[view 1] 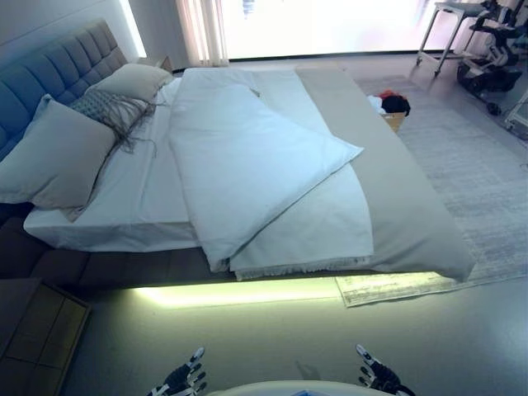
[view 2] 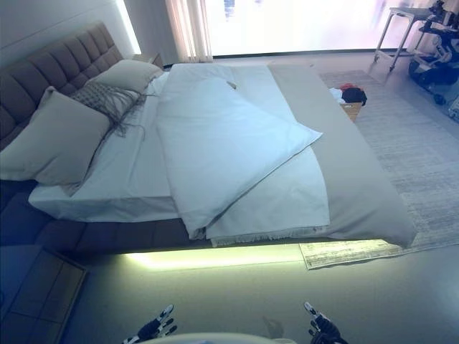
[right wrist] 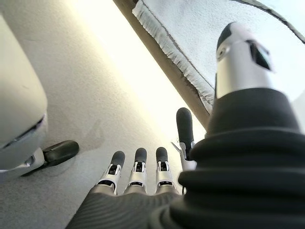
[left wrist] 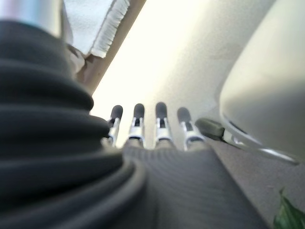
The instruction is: Make the bed neatly
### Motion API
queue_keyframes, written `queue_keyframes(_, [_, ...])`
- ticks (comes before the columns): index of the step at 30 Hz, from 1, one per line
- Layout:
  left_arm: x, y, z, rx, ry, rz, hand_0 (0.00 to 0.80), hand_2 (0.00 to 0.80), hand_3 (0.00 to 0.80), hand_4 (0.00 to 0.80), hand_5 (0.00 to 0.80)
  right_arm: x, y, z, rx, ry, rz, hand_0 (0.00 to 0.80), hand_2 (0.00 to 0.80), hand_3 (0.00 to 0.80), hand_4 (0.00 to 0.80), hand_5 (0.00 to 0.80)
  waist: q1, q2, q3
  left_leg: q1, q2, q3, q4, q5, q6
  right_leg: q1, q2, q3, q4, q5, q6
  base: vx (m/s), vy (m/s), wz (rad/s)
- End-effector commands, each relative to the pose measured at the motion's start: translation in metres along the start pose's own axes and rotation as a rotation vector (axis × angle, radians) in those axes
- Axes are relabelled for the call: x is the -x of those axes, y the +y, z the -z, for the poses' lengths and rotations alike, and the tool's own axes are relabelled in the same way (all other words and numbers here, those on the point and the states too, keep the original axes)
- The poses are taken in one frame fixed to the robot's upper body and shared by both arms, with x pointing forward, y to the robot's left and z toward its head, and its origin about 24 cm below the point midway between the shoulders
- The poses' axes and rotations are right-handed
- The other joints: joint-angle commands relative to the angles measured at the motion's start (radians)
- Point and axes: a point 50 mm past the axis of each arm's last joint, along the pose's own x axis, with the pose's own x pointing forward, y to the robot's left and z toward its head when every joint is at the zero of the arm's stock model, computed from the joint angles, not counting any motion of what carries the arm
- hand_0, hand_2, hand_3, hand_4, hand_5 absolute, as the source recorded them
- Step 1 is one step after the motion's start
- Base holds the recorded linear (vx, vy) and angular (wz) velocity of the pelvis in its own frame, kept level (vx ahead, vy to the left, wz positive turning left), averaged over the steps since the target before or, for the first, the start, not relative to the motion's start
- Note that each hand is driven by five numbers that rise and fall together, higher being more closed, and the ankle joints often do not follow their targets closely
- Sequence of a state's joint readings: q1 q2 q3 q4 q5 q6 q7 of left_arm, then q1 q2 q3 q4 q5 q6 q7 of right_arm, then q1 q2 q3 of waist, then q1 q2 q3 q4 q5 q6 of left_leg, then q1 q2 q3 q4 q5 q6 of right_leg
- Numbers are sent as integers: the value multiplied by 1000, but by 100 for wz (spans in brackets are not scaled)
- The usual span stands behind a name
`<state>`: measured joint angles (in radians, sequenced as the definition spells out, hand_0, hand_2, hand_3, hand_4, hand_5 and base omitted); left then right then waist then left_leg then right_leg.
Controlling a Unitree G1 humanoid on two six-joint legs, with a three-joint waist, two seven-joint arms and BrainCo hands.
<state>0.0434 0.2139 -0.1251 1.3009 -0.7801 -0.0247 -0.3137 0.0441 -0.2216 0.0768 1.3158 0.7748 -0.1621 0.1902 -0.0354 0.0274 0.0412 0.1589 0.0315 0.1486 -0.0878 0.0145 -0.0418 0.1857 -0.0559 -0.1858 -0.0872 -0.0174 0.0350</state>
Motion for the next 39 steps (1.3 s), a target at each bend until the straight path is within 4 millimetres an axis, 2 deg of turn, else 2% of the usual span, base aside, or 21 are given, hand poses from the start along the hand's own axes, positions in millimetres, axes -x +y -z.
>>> queue_keyframes(1, [-6,-12,-17,56,-62,16,0,0,0,0,0,-7,13,-15,27,-13,-30,0,0,0,0,0,26,-17,24,-16,-66,-29,1,-74,41,-63,-7,8,29,24,67,0,0,0])
queue_keyframes(6, [-7,-14,-18,75,-67,11,0,0,0,0,0,-7,13,-14,39,-6,-21,0,0,0,0,0,25,-22,38,-21,-59,-31,1,-69,45,-77,0,10,67,1,57,-2,-28,1])
queue_keyframes(11, [-7,-14,-20,103,-88,1,0,0,0,0,0,-8,16,-19,24,-21,-25,0,0,0,0,0,33,-33,49,-10,-58,-51,2,-69,47,-71,12,17,71,-10,45,14,-87,6])
queue_keyframes(13, [-8,-16,-24,121,-112,5,0,0,0,0,0,-9,19,-23,27,-29,-30,0,0,0,0,0,33,-42,59,-24,-52,-41,78,-89,42,-74,9,20,83,-21,33,-10,-62,5])
queue_keyframes(14, [-9,-18,-27,129,-130,13,0,0,0,0,0,-10,21,-27,33,-37,-32,0,0,0,0,0,34,-52,71,-56,-53,-29,168,-113,39,-79,1,18,98,-27,22,-56,-62,5])
queue_keyframes(15, [-10,-21,-32,137,-150,26,0,0,0,0,0,-11,22,-33,42,-53,-32,0,0,0,0,0,41,-69,95,-122,-55,-23,315,-128,34,-83,-13,16,115,-30,5,-58,-68,14])
queue_keyframes(16, [-10,-24,-34,135,-158,39,0,0,0,0,0,-12,23,-38,51,-69,-27,0,0,0,0,0,51,-73,121,-199,-44,-31,421,-93,17,-81,-12,14,128,-30,-10,-22,-40,27])
queue_keyframes(17, [-11,-26,-35,136,-160,47,0,0,0,0,0,-13,25,-43,56,-83,-17,0,0,0,0,0,60,-68,140,-250,-22,-29,445,-41,-1,-76,-5,14,138,-30,-16,59,21,28])
queue_keyframes(19, [-11,-27,-33,151,-160,54,0,0,0,0,0,-13,23,-50,47,-101,-3,0,0,0,0,0,69,-44,167,-273,48,10,331,50,-40,-51,10,19,146,-43,-9,213,164,4])
queue_keyframes(21, [-10,-24,-30,190,-167,46,0,0,0,0,0,-13,21,-54,58,-107,-15,0,0,0,0,0,80,-17,177,-289,117,7,185,165,-77,-11,17,18,132,-63,1,334,255,-1])
queue_keyframes(22, [-10,-24,-30,198,-167,44,0,0,0,0,0,-13,21,-54,62,-106,-16,0,0,0,0,0,81,-17,182,-280,121,6,152,185,-82,2,14,17,131,-68,2,427,277,0])
queue_keyframes(23, [-9,-21,-28,241,-172,29,0,0,0,0,0,-11,15,-52,73,-99,-10,0,0,0,0,0,97,-11,177,-309,150,-15,49,215,-97,43,6,30,121,-89,12,356,218,-2])
queue_keyframes(24, [-9,-19,-28,255,-174,22,0,0,0,0,0,-11,12,-51,70,-97,-5,0,0,0,0,0,100,-14,179,-310,152,-21,24,218,-101,59,-2,32,119,-97,15,487,319,-6])
queue_keyframes(25, [-8,-16,-25,295,-177,-1,0,0,0,0,0,-9,6,-47,62,-87,4,0,0,0,0,0,106,-13,171,-329,172,-18,6,220,-111,93,-15,31,112,-114,23,401,298,-6])
queue_keyframes(27, [-6,-11,-19,343,-177,-36,0,0,0,0,0,-6,-3,-38,51,-66,21,0,0,0,0,0,104,-12,158,-305,189,28,26,209,-113,142,-52,17,104,-134,50,412,365,-19])
queue_keyframes(29, [-4,-5,-15,355,-174,-62,0,0,0,0,0,-4,-6,-28,38,-45,47,0,0,0,0,0,105,-16,133,-275,181,58,24,167,-101,170,-111,-3,106,-134,93,408,410,-31])
queue_keyframes(32, [-3,1,-16,308,-163,-83,0,0,0,0,0,-2,-9,-15,-36,-26,69,0,0,0,0,0,118,-29,94,-288,139,36,98,124,-81,187,-180,-24,125,-121,142,394,383,-37])
queue_keyframes(36, [-3,0,-28,220,-168,-45,0,0,0,0,0,-3,0,-14,-46,-40,-2,0,0,0,0,0,122,-45,62,-293,72,18,162,56,-19,145,-251,-5,219,-28,149,289,327,-15])
queue_keyframes(37, [-3,0,-30,186,-161,-39,0,0,0,0,0,-4,4,-15,-62,-52,-15,0,0,0,0,0,119,-49,54,-299,48,16,174,36,2,128,-268,13,272,19,149,234,292,7])
queue_keyframes(38, [-3,0,-33,148,-153,-40,0,0,0,0,0,-5,6,-17,-73,-60,-24,0,0,0,0,0,113,-48,48,-297,30,16,177,22,20,96,-279,29,333,67,146,227,294,3])
queue_keyframes(39, [-3,0,-35,125,-148,-43,0,0,0,0,0,-5,7,-19,-72,-61,-28,0,0,0,0,0,103,-43,46,-291,19,18,178,12,34,55,-277,45,388,83,140,243,291,2])
